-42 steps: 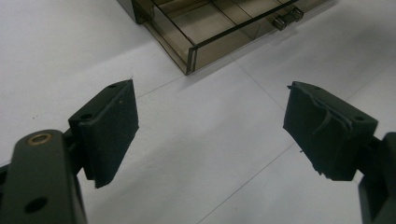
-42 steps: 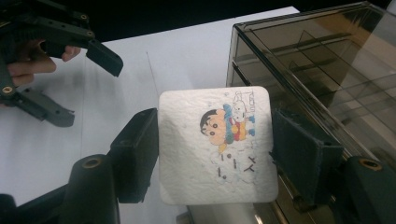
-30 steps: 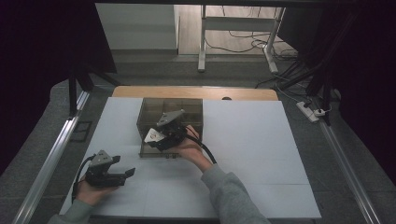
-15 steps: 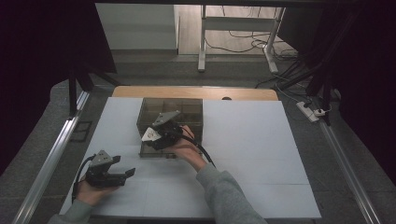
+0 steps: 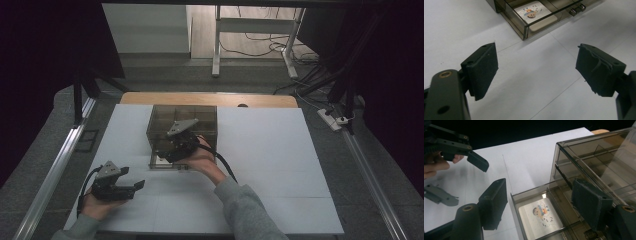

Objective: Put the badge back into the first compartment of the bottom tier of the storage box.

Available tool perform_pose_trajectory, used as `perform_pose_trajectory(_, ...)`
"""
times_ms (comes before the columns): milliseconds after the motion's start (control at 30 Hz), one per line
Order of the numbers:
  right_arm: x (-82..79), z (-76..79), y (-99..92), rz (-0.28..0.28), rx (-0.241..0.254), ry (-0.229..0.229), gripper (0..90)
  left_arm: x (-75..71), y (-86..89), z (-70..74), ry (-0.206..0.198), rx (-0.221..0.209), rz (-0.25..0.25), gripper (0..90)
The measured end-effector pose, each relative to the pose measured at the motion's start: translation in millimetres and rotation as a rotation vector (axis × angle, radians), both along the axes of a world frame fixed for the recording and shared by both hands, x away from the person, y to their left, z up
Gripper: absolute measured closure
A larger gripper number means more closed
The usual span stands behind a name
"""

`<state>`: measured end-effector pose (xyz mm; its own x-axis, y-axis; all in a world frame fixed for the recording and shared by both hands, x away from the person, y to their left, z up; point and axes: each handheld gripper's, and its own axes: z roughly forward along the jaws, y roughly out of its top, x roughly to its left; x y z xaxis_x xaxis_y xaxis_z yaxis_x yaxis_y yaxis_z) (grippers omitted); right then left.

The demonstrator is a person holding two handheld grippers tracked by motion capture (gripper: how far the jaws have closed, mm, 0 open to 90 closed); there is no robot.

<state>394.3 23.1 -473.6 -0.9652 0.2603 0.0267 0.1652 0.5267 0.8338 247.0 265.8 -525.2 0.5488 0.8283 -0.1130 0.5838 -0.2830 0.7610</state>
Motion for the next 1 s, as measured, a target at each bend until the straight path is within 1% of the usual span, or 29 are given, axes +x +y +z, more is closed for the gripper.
perform_pose_trajectory(200, -5.3, 5.1, -8.2, 0.003, 0.007, -0.022, 29.6, -0.1, 0.2, 0.1, -0.001, 0.000, 0.003, 17.6)
perform_pose_trajectory(267, -7.2, 6.4, -12.8, -0.002, 0.014, -0.018, 29.7, -0.1, 0.2, 0.1, 0.000, 0.002, 0.002, 17.6)
perform_pose_trajectory(367, -9.9, 8.2, -21.8, -0.011, 0.014, -0.028, 29.8, -0.6, 0.5, 0.3, -0.001, 0.001, 0.005, 17.7)
perform_pose_trajectory(500, -15.6, 8.5, -39.8, -0.031, 0.021, -0.041, 30.0, -0.6, 1.3, 0.3, -0.002, -0.001, 0.008, 17.7)
perform_pose_trajectory(633, -22.7, 7.5, -60.8, -0.052, 0.010, -0.051, 29.9, -1.0, 1.5, 0.7, -0.007, -0.002, 0.014, 18.1)
perform_pose_trajectory(733, -27.3, 5.6, -77.7, -0.076, 0.019, -0.051, 29.9, -0.9, 1.7, 0.7, -0.006, -0.002, 0.015, 18.1)
perform_pose_trajectory(1000, -34.9, 4.5, -111.3, -0.128, -0.001, -0.066, 29.2, -1.1, 1.1, 0.5, -0.004, 0.000, 0.014, 18.1)
